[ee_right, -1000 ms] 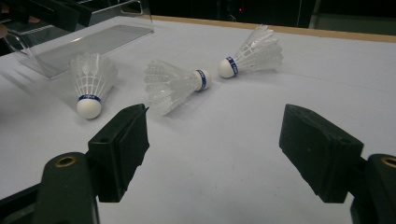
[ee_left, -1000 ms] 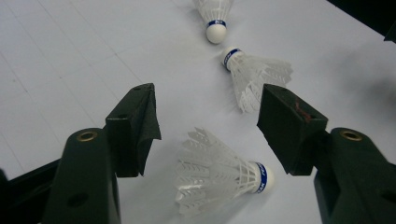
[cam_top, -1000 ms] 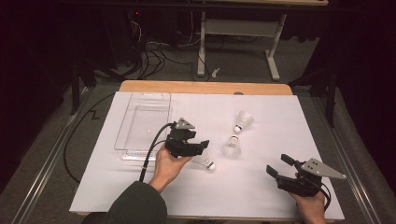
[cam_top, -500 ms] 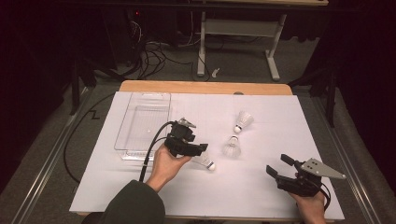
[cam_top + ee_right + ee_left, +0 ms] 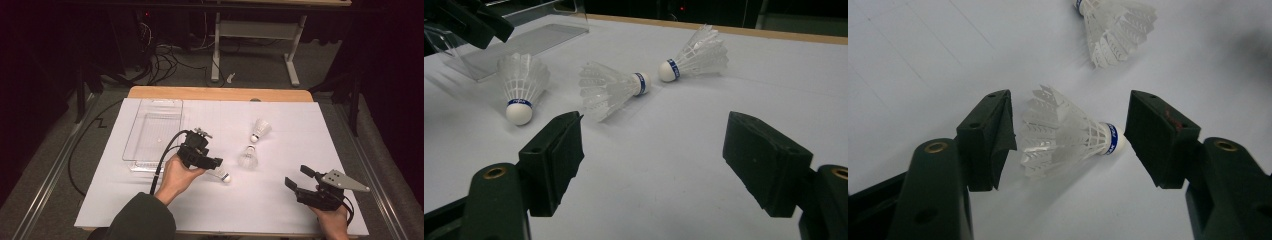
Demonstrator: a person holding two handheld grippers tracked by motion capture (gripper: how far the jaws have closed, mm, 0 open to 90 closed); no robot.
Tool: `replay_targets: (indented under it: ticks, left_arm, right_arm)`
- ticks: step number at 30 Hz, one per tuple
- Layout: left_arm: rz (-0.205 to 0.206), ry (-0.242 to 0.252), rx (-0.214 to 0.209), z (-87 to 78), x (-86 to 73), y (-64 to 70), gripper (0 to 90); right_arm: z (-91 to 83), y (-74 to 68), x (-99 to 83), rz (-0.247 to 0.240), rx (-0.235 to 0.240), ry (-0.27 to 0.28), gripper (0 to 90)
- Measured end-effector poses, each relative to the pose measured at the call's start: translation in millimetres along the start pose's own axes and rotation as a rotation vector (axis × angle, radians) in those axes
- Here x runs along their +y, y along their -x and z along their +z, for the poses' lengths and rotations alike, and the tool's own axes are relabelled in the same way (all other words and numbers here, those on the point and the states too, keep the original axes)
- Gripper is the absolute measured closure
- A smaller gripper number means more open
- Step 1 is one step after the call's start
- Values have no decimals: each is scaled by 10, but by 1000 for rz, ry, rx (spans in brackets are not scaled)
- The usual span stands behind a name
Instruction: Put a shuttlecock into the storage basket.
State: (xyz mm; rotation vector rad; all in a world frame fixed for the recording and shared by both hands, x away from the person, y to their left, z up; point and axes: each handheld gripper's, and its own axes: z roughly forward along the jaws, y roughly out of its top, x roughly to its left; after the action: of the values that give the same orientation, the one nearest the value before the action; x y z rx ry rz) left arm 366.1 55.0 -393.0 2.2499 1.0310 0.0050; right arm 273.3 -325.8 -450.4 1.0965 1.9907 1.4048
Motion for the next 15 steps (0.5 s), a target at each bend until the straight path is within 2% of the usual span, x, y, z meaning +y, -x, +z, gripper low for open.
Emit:
replay_targets:
  ticks: [3,8,15]
  left_arm:
    - [-2,-11,0,5,1,1,361]
    - [2,-58,-16,43,3,10,364]
    - [-2,-85,-21,93,10,10,384]
  right_arm:
    - [1,1,0,0,0,-1,244]
    - [2,0,0,-1,0,-1,245]
    - [0,0,0,1,0,-1,245]
